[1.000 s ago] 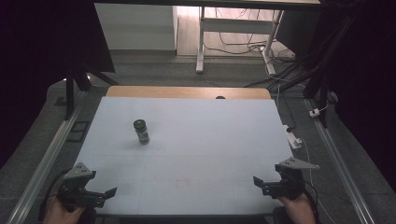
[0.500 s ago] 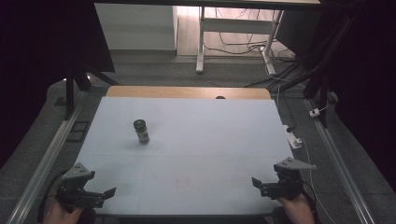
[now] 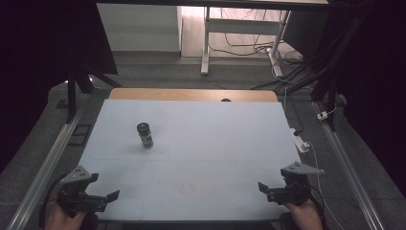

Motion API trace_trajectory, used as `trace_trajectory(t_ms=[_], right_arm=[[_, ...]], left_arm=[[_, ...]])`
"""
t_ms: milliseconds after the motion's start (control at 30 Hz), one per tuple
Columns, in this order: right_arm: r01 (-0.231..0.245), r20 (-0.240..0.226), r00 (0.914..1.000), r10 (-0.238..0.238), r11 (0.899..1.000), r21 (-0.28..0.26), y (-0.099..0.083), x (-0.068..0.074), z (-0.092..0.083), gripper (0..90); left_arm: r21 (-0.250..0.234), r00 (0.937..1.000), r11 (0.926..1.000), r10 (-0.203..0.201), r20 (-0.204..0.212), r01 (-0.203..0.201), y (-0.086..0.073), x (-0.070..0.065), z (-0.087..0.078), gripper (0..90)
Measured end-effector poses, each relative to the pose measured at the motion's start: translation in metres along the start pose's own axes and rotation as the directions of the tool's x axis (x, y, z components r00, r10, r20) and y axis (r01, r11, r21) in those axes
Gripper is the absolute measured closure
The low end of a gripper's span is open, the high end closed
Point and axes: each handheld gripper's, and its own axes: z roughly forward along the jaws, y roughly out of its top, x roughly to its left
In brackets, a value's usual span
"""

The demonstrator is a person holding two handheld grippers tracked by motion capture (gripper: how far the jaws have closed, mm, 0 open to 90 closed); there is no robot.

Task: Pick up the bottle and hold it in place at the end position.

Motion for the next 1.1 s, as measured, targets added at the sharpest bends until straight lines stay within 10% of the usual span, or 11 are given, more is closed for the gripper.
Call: trace_trajectory(t_ms=[500,1100], right_arm=[[0.0,-0.004,1.0,0.0,1.0,0.004,0.0,0.0,0.0,0.0],[0.003,-0.005,1.0,-0.003,1.0,0.008,0.0,0.0,0.001,0.0]], left_arm=[[-0.052,0.9967,0.9981,0.038,0.072,-0.034,0.011,0.003,0.01,0.0],[-0.089,0.9989,0.9954,0.038,0.029,-0.035,0.031,0.005,0.031,0.0]])
